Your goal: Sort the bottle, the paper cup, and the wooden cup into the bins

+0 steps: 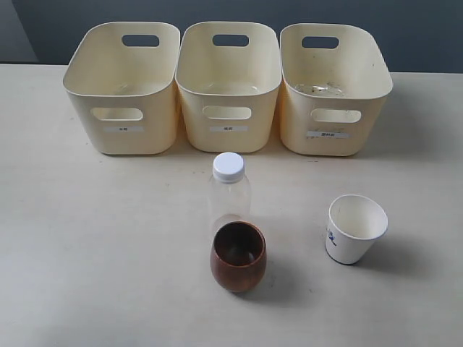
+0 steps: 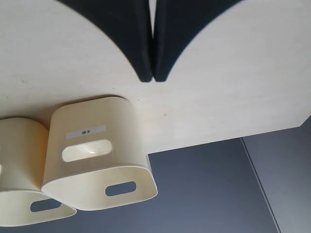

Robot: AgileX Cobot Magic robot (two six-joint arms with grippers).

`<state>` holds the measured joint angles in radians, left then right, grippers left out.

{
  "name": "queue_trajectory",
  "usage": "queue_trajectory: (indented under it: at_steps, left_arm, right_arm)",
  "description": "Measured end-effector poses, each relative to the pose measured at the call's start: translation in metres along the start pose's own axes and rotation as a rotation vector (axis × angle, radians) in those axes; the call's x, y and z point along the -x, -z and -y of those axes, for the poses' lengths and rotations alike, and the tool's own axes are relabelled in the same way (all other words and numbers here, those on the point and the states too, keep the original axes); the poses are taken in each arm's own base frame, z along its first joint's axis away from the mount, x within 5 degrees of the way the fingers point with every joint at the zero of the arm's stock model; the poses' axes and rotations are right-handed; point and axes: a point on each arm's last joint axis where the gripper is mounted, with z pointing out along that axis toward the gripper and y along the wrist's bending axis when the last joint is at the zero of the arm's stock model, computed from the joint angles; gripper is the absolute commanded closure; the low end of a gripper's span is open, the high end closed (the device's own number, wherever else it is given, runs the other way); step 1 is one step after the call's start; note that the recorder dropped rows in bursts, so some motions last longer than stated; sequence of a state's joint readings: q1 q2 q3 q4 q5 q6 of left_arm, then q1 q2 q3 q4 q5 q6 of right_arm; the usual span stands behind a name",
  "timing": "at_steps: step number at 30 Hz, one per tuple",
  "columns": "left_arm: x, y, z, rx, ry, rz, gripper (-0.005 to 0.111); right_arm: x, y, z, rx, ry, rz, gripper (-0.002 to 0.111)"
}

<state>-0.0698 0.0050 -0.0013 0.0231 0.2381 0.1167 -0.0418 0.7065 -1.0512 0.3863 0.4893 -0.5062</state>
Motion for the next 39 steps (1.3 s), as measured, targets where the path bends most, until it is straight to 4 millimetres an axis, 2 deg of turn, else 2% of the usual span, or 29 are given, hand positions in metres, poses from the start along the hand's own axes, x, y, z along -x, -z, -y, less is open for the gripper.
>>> queue_trajectory:
  at_steps: [5, 10, 13, 17, 23, 29, 32, 35, 39]
  left_arm:
    - [0.000, 0.000, 0.000, 0.000, 0.000, 0.000, 0.107]
    - [0.000, 0.000, 0.000, 0.000, 0.000, 0.000, 0.107]
    - [0.000, 0.000, 0.000, 0.000, 0.000, 0.000, 0.107]
    - [0.000, 0.000, 0.000, 0.000, 0.000, 0.000, 0.107]
    - [0.000, 0.000, 0.000, 0.000, 0.000, 0.000, 0.107]
    - [0.000, 0.000, 0.000, 0.000, 0.000, 0.000, 0.107]
    - [0.000, 0.000, 0.000, 0.000, 0.000, 0.000, 0.107]
    - [0.000, 0.000, 0.000, 0.000, 0.000, 0.000, 0.107]
    - [0.000, 0.000, 0.000, 0.000, 0.000, 0.000, 0.107]
  right_arm:
    - [0.007, -0.034, -0.014, 0.283, 0.022, -0.201, 0.109]
    - [-0.002, -0.062, -0.022, 0.463, 0.035, -0.396, 0.109]
    - [-0.009, -0.071, -0.033, 0.566, 0.060, -0.461, 0.109]
    - [-0.018, -0.081, -0.058, 0.707, 0.128, -0.526, 0.109]
    - [-0.042, -0.101, -0.100, 0.807, 0.276, -0.676, 0.109]
    - [-0.066, -0.120, -0.159, 0.932, 0.384, -0.730, 0.109]
    - [-0.080, -0.134, -0.181, 0.933, 0.420, -0.739, 0.109]
    - [-0.095, -0.146, -0.196, 0.921, 0.431, -0.767, 0.109]
    - [-0.113, -0.158, -0.206, 0.915, 0.429, -0.819, 0.109]
